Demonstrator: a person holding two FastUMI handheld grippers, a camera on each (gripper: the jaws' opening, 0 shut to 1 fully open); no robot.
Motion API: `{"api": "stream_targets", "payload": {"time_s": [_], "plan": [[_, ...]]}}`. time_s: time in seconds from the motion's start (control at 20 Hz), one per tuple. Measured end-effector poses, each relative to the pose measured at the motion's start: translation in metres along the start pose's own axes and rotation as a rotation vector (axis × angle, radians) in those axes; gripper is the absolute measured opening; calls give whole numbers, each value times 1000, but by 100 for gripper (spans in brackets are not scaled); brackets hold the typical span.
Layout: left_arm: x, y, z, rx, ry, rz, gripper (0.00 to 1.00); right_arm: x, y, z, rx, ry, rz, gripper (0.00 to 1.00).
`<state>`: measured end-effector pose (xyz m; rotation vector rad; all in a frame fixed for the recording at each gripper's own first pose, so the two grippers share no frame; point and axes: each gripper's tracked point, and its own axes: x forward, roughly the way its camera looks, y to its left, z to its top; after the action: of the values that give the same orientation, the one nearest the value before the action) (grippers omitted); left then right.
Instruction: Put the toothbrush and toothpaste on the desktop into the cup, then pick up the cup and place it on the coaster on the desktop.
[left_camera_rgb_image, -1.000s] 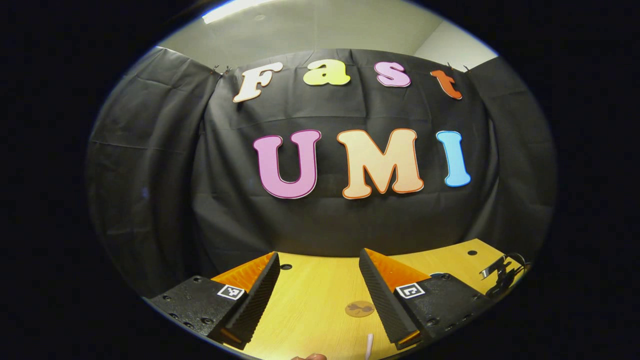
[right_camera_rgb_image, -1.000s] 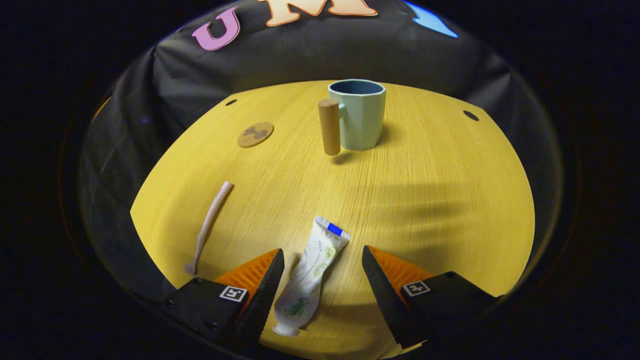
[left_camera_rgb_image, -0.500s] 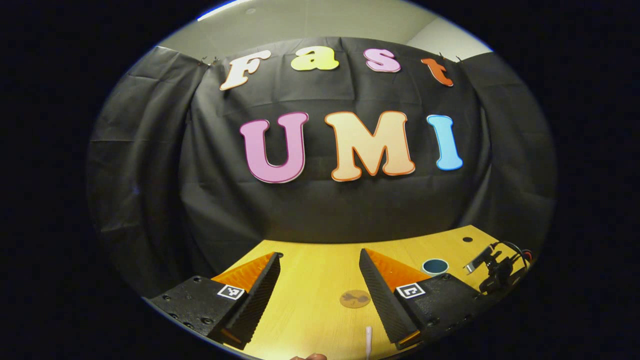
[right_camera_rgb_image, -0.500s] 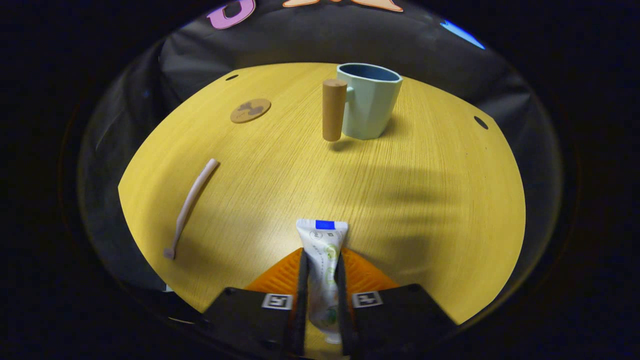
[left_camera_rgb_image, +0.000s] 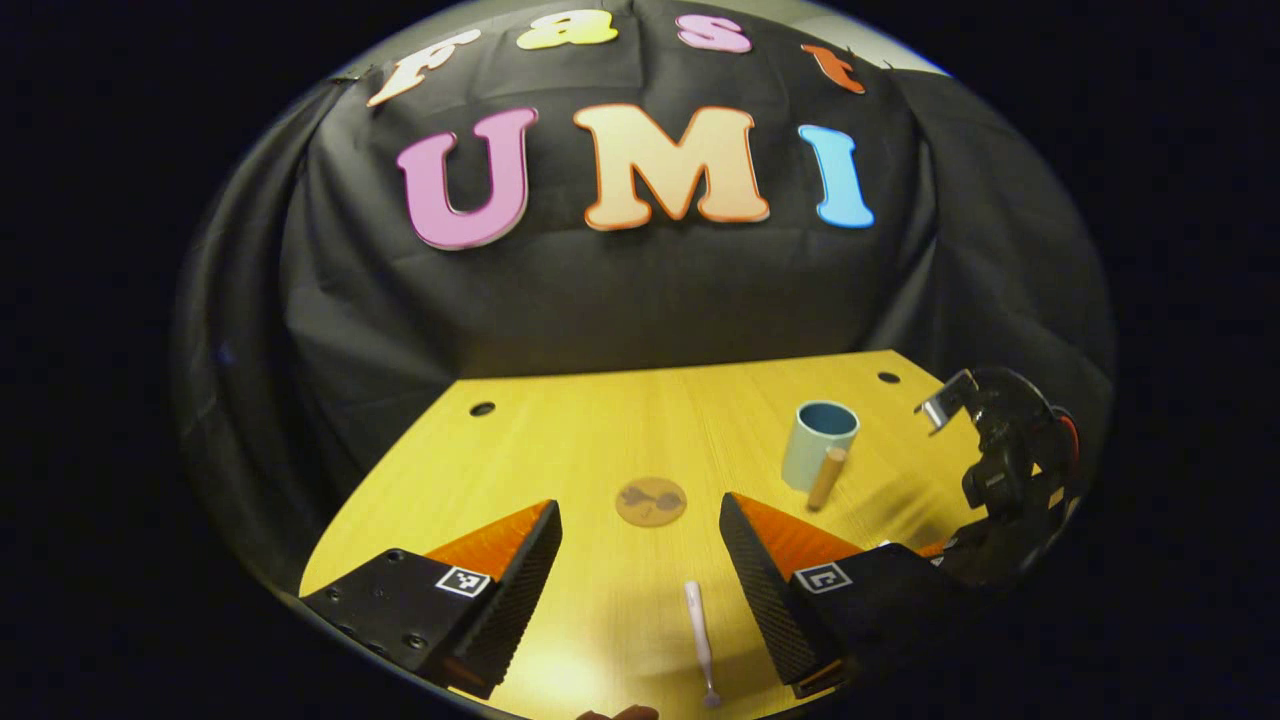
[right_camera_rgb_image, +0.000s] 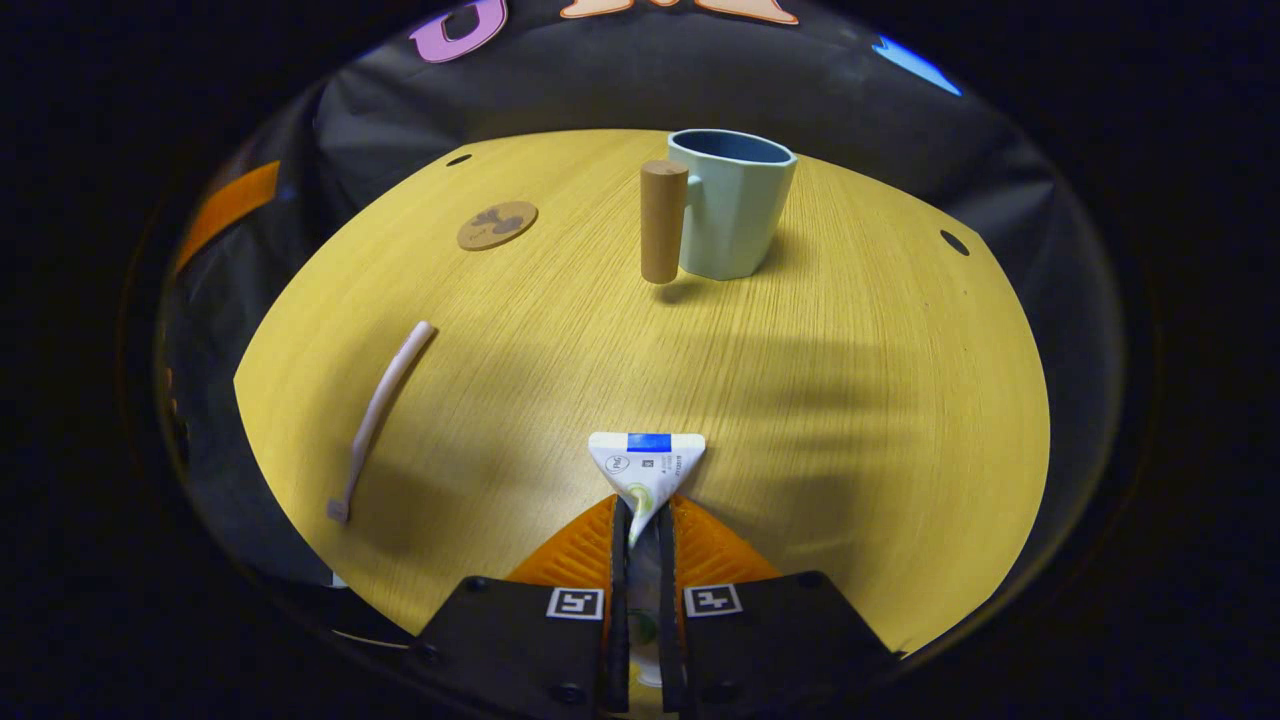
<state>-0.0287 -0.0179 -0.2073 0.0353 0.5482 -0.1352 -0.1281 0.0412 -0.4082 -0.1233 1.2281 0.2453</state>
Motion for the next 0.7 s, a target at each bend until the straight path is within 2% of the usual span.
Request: {"api": "stream_targets", "payload": {"time_s": [0.3, 0.5, 0.7], "plan": [[21, -17, -54, -34, 184, -56, 94, 0, 0, 0, -4, -10, 0, 15], [29, -27, -94, -82, 350, -108, 94, 0, 0, 1, -1, -13, 2, 15], [33, -32, -125, -102, 469, -111, 95, -1, 0, 1, 6, -20, 4, 15]]}}
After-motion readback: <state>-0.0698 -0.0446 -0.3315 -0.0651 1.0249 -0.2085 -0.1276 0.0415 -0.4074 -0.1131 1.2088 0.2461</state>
